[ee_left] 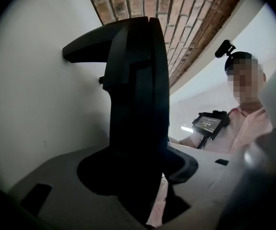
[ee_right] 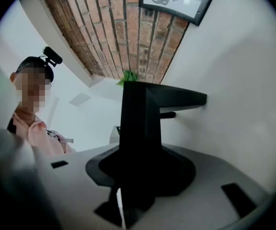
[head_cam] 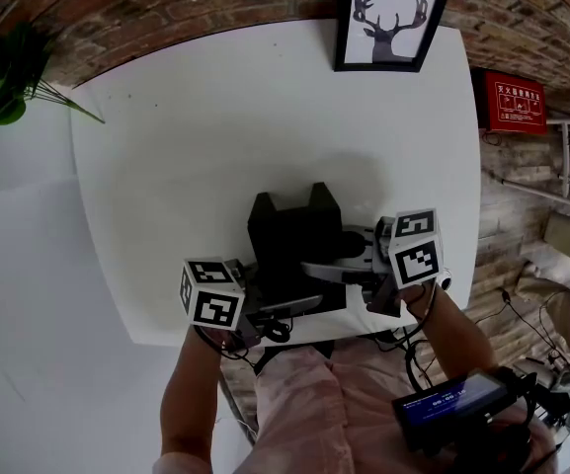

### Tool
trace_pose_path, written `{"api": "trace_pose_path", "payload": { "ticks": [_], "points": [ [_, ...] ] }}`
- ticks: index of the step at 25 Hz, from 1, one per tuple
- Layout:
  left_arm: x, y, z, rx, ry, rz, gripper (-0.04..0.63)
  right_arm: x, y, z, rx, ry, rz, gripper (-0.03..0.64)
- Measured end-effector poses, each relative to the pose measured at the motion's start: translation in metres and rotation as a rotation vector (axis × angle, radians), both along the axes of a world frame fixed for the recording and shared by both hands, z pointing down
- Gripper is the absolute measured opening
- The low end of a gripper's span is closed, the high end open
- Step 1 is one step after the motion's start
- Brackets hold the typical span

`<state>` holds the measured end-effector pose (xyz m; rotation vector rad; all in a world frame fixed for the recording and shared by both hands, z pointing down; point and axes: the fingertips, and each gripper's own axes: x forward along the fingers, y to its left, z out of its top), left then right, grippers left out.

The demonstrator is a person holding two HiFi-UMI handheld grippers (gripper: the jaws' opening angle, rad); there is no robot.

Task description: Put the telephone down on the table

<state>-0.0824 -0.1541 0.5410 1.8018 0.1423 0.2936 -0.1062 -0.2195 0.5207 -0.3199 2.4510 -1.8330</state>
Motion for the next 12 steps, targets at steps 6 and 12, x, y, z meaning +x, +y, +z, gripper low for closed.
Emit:
{"api": "trace_pose_path", "payload": {
  "ticks": [6, 12],
  "points": [
    [0.0002, 0.0001, -0.0023, 0.019, -0.005, -0.022, 0.321, -0.0002, 0.0016, 0.0015, 0.012, -0.003, -0.008, 0.164],
    [-0.0032, 0.0002, -0.0015, 0.045, -0.041, -0.029, 0.364, 0.0022, 0.0041, 0.0002, 0.04, -0.023, -0.019, 0.163]
  ]
}}
